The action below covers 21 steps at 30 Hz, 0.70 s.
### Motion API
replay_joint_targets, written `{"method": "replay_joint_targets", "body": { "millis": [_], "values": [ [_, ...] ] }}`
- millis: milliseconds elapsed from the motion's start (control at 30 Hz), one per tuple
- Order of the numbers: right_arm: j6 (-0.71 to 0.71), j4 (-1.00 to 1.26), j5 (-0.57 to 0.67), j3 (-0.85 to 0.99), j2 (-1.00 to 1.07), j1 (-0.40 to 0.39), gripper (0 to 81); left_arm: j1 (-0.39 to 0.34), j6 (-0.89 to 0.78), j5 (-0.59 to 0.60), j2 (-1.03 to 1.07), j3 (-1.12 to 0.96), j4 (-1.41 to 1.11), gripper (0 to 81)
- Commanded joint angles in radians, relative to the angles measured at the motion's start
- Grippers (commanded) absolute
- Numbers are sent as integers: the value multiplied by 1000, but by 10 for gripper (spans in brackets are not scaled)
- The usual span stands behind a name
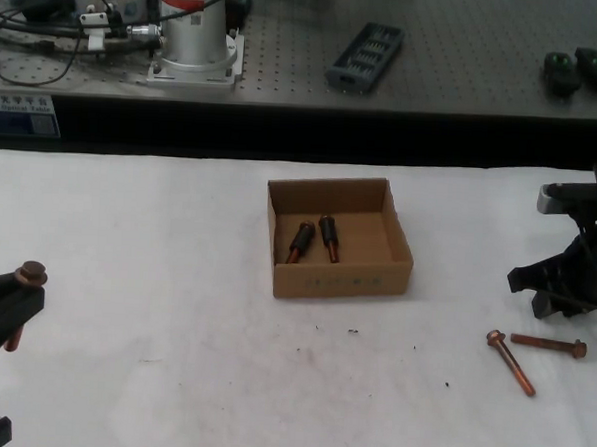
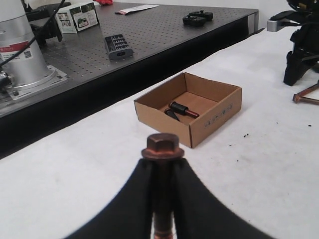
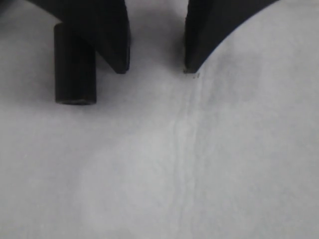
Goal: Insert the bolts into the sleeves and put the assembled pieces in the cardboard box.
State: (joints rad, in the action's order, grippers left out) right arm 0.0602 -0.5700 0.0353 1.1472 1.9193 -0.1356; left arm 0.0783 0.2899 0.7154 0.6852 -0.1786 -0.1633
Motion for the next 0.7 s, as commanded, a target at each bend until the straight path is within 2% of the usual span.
{"method": "replay_joint_targets", "body": {
  "millis": [0,267,533,667],
  "values": [
    [1,-23,24,2,17,6,274,0,8,0,0,-4,-19,6],
    [5,-128,18,27,-148,6,274,0,-71,0,0,-5,-19,6],
    [7,-200,14,41,-375,11,274,0,-71,0,0,-5,-19,6],
    [43,-222,-57,58,-428,26,274,0,-71,0,0,-5,-19,6]
  ]
}}
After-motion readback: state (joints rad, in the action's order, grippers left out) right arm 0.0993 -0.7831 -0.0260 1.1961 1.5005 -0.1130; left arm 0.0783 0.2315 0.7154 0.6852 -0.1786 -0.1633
